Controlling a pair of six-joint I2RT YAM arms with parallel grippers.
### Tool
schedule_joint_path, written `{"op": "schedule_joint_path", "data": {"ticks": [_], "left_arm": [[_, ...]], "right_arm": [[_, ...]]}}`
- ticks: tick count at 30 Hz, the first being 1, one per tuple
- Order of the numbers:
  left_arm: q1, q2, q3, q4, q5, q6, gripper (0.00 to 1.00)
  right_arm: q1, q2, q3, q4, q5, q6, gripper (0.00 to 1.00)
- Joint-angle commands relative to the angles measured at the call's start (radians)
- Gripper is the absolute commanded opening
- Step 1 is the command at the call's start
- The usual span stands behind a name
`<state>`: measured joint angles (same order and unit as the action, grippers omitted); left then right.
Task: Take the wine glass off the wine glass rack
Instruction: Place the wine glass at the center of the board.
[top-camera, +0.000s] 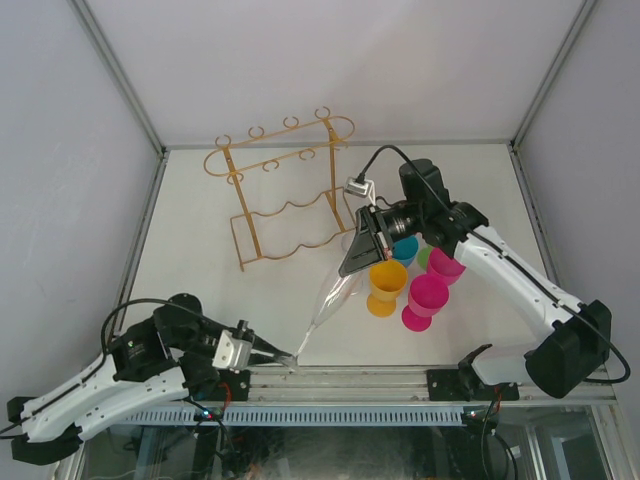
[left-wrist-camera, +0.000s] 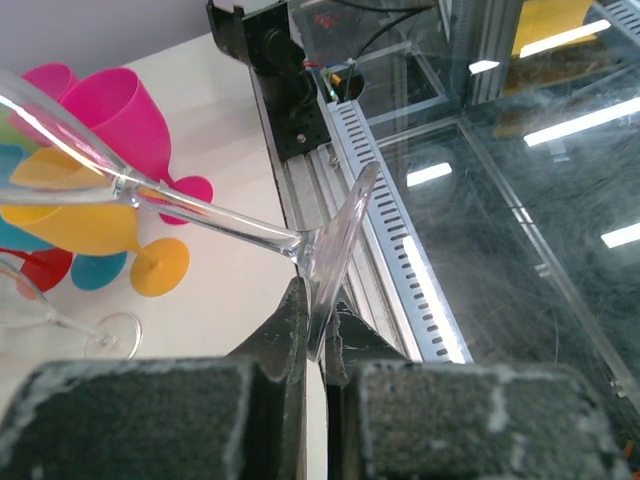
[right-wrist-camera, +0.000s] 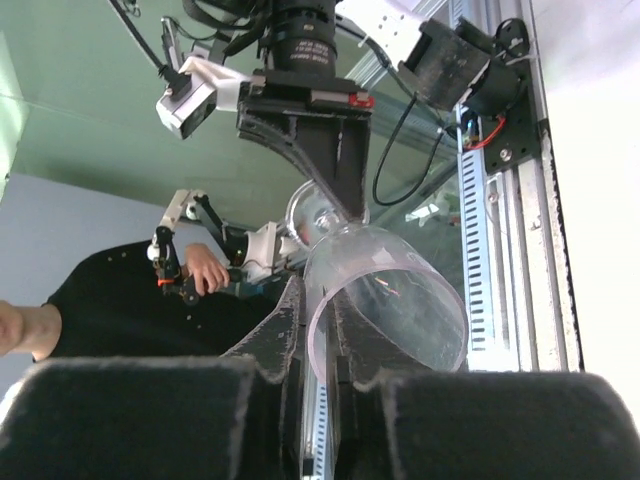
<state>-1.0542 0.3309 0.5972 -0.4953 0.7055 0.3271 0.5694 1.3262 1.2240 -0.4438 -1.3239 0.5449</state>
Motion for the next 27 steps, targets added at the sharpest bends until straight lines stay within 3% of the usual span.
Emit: {"op": "schedule_joint_path", "data": {"ticks": [1,4,5,7,11,20,27], "left_arm": [[0.013,0.027,0.048,0.009,-0.178,-0.004,0.01],[0.013,0.053,0.055,0.009,-0.179,-0.028,0.14],[0.013,0.06,0.058,0.007,-0.176,-0.036,0.24],[0.014,0.067,0.065,0.005,-0.183,-0.063,0.56],[0.013,0.069,0.063,-0.011,-0.196,-0.129,0.98],[0.013,0.025,0.049,-0.057,-0.213,-0.201,1.0],[0.013,-0.008,0.05,0.036,-0.605,-0.335,1.0]], "right_arm": [[0.019,-0.035,0.044,-0.061,-0.044,-0.063,0.0],[0.024,-0.056,0.044,-0.062,0.02,-0.095,0.0],[0.024,-0.068,0.045,-0.061,0.055,-0.098,0.0],[0.023,-0.09,0.052,-0.089,0.124,-0.133,0.0],[0.026,-0.112,0.11,-0.232,0.341,-0.239,0.0],[0.167,-0.167,0.164,-0.349,0.793,-0.353,0.0],[0.411,-0.108,0.152,-0.428,1.216,-0.397,0.0]]}}
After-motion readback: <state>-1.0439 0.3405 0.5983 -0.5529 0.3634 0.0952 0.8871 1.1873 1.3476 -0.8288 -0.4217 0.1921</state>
